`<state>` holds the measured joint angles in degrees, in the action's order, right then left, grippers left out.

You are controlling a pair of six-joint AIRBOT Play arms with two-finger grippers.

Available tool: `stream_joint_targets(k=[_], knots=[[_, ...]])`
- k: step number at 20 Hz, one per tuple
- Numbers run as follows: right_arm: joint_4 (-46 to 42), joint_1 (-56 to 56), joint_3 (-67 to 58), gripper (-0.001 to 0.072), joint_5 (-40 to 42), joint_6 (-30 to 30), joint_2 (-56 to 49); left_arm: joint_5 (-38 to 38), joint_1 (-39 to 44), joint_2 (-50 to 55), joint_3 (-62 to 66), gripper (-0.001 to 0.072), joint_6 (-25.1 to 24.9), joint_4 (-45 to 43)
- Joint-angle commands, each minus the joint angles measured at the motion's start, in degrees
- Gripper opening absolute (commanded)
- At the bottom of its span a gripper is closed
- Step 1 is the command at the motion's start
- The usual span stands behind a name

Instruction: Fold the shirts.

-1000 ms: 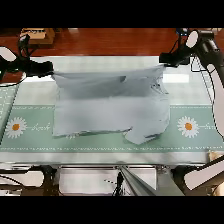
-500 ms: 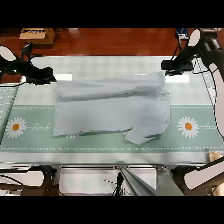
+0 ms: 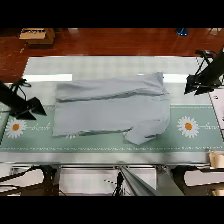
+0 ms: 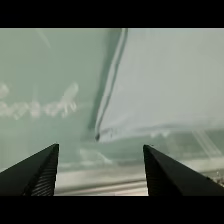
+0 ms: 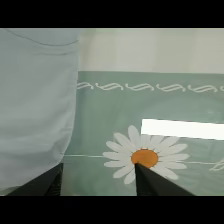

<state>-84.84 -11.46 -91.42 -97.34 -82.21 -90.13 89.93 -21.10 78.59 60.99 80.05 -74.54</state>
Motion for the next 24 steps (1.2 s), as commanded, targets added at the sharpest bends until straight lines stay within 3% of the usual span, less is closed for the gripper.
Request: stream_joint_targets(k=[1, 9, 16, 17, 18, 20, 21, 24], knots=[[8.5, -3.1, 8.8, 0.053, 6.4, 4.1, 5.0, -0.7, -3.7, -3.5, -12.9, 0.0612, -4.3, 3.0], [15.6, -3.1, 14.5, 0.053, 10.0, 4.2, 6.8, -15.5, -3.9, -3.5, -21.7, 0.0614, -7.4, 13.1], [14.9, -3.2, 14.5, 0.053, 11.3, 3.6, 12.5, -19.5, 0.6, -2.6, -24.3, 0.0599, -5.7, 13.1], [14.8, -3.2, 14.5, 0.053, 11.2, 3.6, 13.2, -20.7, 1.4, -2.1, -24.8, 0.0561, -4.9, 13.2], [14.8, -3.2, 14.5, 0.053, 11.0, 3.6, 14.0, -21.0, 2.2, -1.4, -24.9, 0.0421, -4.6, 13.5], [13.6, -3.6, 14.5, 0.0529, 10.6, 3.6, 15.4, -20.7, 3.0, 0.5, -24.9, 0.026, -4.6, 13.6], [12.2, -4.5, 14.5, 0.0524, 10.0, 3.6, 16.1, -20.1, 3.0, 1.4, -24.9, 0.0035, -4.6, 13.5], [7.6, -10.6, 18.1, 0.0468, 8.7, 3.7, 18.7, -19.2, 3.0, 2.4, -24.9, 0.0019, -5.2, 13.6]])
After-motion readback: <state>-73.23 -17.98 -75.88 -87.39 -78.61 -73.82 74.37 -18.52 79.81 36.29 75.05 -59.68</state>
